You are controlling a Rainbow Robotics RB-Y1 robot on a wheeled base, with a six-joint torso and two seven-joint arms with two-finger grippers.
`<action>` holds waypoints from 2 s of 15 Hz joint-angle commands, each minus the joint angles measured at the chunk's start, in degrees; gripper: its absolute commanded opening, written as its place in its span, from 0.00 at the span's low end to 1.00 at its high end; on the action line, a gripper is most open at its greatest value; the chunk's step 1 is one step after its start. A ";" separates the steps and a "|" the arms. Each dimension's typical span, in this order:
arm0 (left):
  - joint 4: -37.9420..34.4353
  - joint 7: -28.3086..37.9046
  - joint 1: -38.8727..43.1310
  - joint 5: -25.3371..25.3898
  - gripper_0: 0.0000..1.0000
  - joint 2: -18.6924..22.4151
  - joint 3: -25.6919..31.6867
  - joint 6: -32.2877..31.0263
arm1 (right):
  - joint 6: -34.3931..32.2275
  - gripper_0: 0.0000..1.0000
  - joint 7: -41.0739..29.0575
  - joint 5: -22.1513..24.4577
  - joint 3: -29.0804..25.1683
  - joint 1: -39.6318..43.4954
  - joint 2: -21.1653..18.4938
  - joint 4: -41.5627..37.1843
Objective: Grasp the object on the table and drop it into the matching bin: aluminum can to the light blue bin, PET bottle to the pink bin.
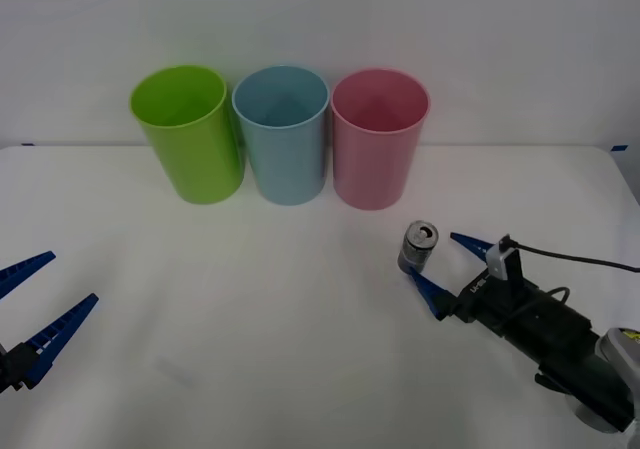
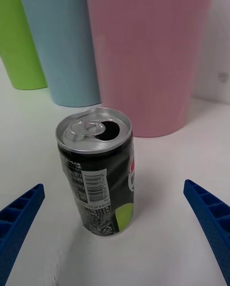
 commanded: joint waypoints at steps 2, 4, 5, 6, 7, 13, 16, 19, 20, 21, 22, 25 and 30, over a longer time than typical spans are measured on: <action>0.00 0.00 0.00 0.00 1.00 0.00 0.00 0.00 | 3.56 1.00 0.57 -1.30 2.86 -1.31 0.02 0.00; 0.00 0.00 0.00 0.00 1.00 0.00 0.00 0.00 | 5.32 1.00 0.66 -1.74 4.45 -2.11 0.02 0.00; 0.00 0.00 0.00 0.00 1.00 0.00 0.00 0.00 | 6.11 1.00 0.75 -1.82 5.06 -2.37 0.02 0.00; 0.00 0.00 0.00 0.00 1.00 0.00 0.00 0.00 | 6.82 1.00 0.84 -2.00 5.59 -2.72 0.11 0.00; 0.00 0.00 0.00 0.00 1.00 0.00 0.00 0.00 | 7.52 1.00 0.92 -2.18 6.20 -3.16 0.11 0.00; 0.00 0.00 0.00 0.00 1.00 0.00 0.00 0.00 | 11.65 1.00 1.19 -3.49 9.37 -4.65 0.11 0.00; 0.00 0.00 0.00 0.00 1.00 0.00 0.00 0.00 | 12.79 1.00 1.54 -3.85 10.07 -5.09 0.11 0.00; 0.00 0.00 0.00 0.00 1.00 0.00 0.00 0.00 | 13.06 1.00 2.07 -3.93 10.16 -5.09 0.20 0.00; 0.00 0.00 0.00 0.00 1.00 0.00 0.00 0.00 | 13.14 1.00 2.15 -3.93 10.25 -5.18 0.11 0.00; 0.00 0.00 0.00 0.00 1.00 0.00 0.00 0.00 | 13.14 1.00 2.24 -3.93 10.25 -5.18 0.20 0.00; 0.00 0.00 0.00 0.00 1.00 0.00 0.00 0.00 | 13.14 0.25 2.42 -4.02 10.25 -5.18 0.29 0.00; 0.00 0.00 0.00 0.00 1.00 0.00 0.00 0.00 | 13.06 0.00 2.68 -4.20 10.25 -5.27 0.55 0.00; 0.00 0.00 0.00 0.00 1.00 0.00 0.00 0.00 | 13.06 0.00 2.86 -4.20 10.33 -5.27 0.64 0.00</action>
